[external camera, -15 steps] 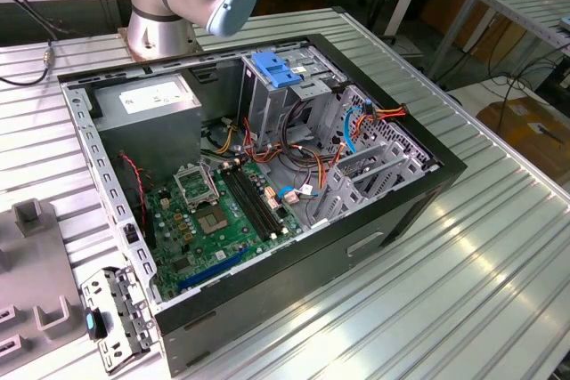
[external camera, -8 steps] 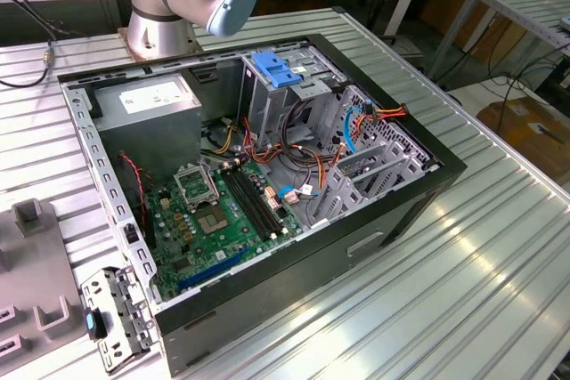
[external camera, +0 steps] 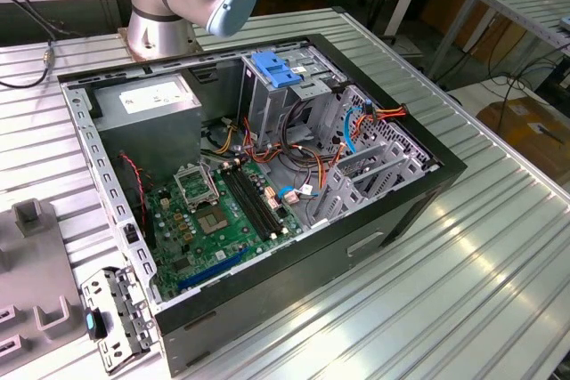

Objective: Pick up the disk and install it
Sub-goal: 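Pick up the disk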

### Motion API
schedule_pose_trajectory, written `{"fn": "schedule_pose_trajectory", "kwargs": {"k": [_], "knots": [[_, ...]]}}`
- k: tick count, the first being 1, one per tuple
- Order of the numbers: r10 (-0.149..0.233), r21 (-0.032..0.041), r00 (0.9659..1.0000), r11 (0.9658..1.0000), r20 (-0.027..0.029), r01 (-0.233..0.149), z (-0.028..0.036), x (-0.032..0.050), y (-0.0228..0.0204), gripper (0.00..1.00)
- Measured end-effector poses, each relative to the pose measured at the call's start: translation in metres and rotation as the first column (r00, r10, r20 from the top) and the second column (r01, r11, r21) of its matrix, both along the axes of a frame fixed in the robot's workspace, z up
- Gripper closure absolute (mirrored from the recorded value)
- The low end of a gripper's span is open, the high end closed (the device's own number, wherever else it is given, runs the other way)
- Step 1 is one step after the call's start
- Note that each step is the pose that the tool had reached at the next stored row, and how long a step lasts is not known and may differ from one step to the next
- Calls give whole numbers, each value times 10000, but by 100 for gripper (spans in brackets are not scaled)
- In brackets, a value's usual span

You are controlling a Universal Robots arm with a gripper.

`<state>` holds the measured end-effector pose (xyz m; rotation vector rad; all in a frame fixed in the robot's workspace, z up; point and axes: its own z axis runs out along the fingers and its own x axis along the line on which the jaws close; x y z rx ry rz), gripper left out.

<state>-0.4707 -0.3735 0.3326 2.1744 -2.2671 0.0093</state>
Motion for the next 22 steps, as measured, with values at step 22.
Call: {"fn": "schedule_pose_trajectory", "kwargs": {"k": [22], "knots": [[208, -18, 9997, 9998, 118, -208, -322, -8, 21, 52]]}}
